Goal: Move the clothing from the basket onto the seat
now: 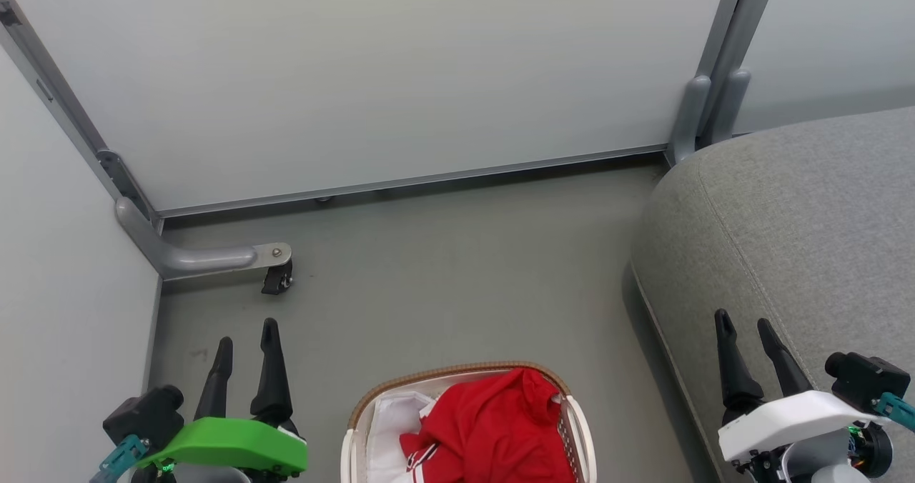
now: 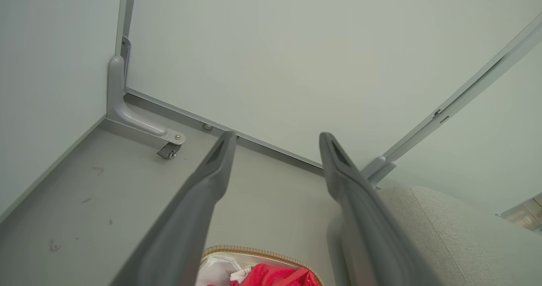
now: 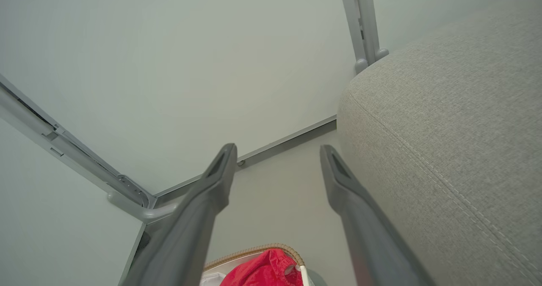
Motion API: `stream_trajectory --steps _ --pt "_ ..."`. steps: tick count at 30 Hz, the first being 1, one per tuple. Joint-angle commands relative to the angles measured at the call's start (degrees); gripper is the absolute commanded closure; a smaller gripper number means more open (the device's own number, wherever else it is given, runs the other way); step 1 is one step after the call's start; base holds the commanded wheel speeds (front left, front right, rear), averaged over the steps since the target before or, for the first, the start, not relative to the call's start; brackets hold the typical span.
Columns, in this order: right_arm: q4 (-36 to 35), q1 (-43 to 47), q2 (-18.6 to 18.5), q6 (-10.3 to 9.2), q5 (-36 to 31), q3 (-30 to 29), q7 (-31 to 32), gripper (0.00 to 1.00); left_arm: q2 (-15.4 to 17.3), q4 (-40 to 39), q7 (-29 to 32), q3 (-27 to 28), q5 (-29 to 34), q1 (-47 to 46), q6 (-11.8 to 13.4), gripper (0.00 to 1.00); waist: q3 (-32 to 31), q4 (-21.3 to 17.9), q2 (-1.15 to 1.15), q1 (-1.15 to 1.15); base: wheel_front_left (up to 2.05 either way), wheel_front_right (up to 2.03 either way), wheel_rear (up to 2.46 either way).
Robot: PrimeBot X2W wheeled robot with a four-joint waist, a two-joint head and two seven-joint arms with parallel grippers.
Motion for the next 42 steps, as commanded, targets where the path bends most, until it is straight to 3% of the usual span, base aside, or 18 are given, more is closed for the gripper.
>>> stream_trajectory --steps 1,42 --pt "-0.2 0.1 -0.4 0.02 -1.8 0.1 -0.7 0.0 0.4 -0.1 -0.6 0.1 1.8 0.3 0.4 0.0 0.0 0.0 0.0 0.0 0.0 0.0 0.0" --pt "1.7 1.6 -0.6 0.03 -23.8 2.0 -5.8 0.0 0.6 5.3 -5.7 -2.4 17.2 2.4 0.8 0.0 -0.5 0.7 0.0 0.0 0.0 0.0 0.0"
